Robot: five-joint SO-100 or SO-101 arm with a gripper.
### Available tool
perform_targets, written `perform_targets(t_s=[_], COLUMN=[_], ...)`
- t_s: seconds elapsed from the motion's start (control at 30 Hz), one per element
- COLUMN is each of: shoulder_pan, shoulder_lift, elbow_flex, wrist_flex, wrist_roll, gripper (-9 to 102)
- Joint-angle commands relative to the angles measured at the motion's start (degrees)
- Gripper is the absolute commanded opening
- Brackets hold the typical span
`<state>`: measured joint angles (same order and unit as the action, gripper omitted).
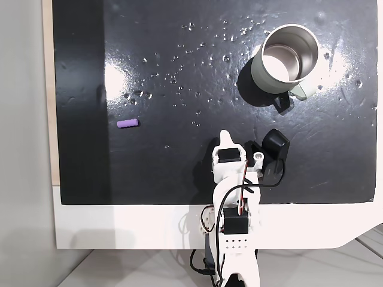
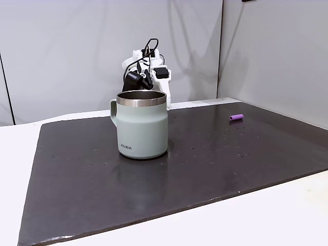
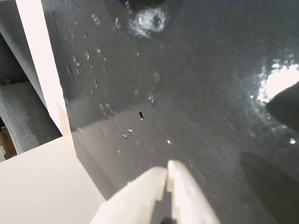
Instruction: Grasp a pengrip and put it in the cup.
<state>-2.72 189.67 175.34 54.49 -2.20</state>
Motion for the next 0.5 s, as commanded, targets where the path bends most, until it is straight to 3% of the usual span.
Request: perform_targets(t_s=[0.0,0.27,0.47], shoulder_pan=[-2.46,-2.64,-6.94], shoulder_lift=[0.35,0.35,-5.71], elbow_flex=[-0.44,-2.20,-16.08], wrist_flex=[-2.81,-1.58,3.60], wrist_roll=[-2.81,-0.88,1.49], gripper=[0,0,0])
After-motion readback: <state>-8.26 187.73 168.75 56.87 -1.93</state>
